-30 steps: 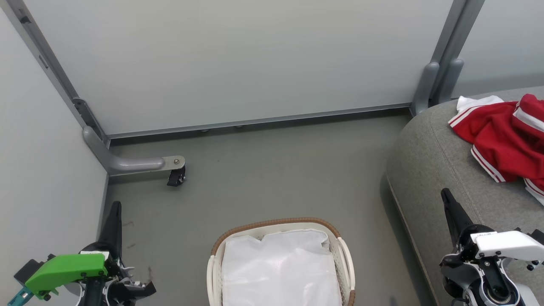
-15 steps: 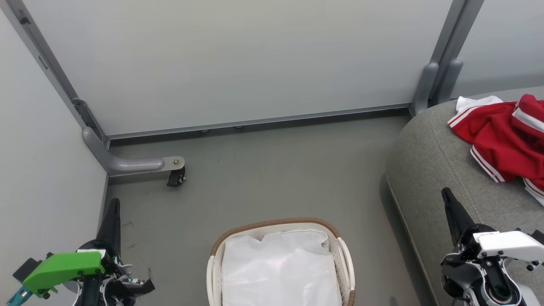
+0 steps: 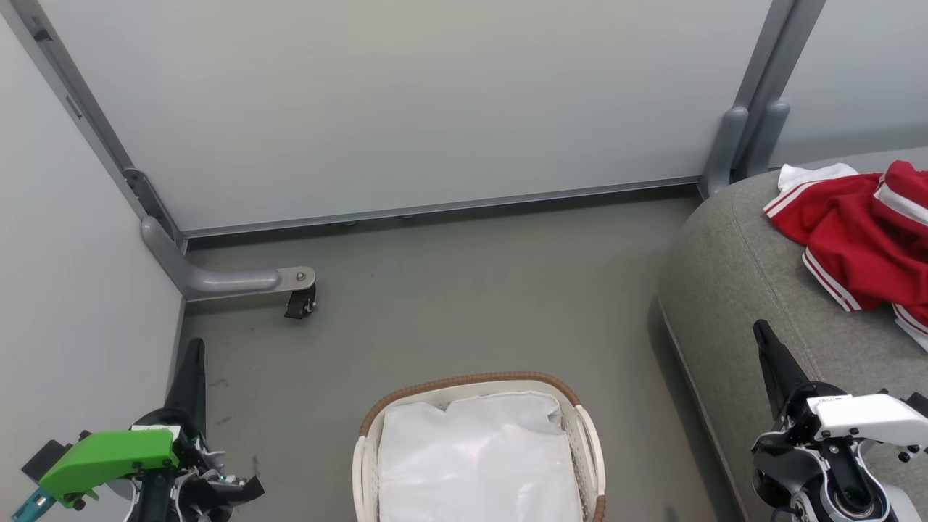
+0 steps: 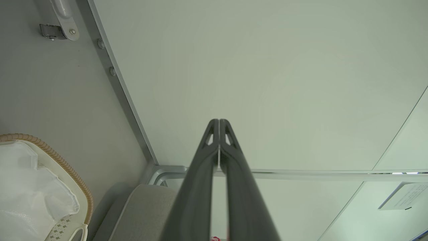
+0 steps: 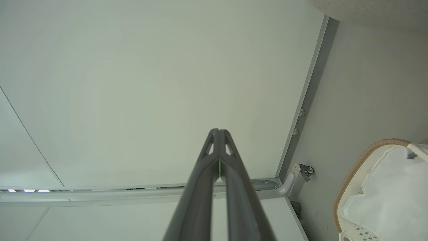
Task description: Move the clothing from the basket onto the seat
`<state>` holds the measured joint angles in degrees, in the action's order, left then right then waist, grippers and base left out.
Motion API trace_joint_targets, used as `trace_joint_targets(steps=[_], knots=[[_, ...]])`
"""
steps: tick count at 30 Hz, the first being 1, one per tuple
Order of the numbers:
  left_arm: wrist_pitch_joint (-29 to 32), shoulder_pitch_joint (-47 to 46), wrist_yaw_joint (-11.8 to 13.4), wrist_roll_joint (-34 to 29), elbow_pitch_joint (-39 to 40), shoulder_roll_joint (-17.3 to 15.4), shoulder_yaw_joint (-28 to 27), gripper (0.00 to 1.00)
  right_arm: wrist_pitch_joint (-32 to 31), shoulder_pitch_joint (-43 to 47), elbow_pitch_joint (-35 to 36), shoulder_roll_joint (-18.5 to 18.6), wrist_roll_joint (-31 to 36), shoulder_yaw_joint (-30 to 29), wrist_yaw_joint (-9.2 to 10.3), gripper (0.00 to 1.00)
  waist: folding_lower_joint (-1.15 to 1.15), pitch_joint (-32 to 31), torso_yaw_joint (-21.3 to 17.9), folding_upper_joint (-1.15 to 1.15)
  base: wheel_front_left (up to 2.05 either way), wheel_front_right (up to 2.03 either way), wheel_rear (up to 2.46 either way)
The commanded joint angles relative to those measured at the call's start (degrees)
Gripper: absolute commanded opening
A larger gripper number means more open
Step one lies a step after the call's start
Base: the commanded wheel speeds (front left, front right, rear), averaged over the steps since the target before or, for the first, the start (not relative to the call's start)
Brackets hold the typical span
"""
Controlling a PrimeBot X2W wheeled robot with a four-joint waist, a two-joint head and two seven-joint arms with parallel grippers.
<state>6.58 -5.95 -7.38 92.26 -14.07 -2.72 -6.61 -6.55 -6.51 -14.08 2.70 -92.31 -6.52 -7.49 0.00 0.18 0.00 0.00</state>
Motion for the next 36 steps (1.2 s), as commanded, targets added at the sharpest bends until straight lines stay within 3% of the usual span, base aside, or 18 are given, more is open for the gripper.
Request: trace_joint_targets(steps=[1, 36], knots=[[0.19, -0.56, -0.25, 0.23, 0.09, -0.29, -0.09, 0.0, -0.18, 0.59, 0.21, 0.34, -0.19, -0.1, 0.0, 0.0, 0.0, 0.0, 0.0, 0.0, 0.0, 0.0, 0.0], [0.15, -0.56, -0.25, 0.26, 0.1, -0.29, -0.06, 0.0, -0.17, 0.59, 0.21, 0.34, -0.2, -0.1, 0.0, 0.0, 0.0, 0.0, 0.0, 0.0, 0.0, 0.0, 0.0]])
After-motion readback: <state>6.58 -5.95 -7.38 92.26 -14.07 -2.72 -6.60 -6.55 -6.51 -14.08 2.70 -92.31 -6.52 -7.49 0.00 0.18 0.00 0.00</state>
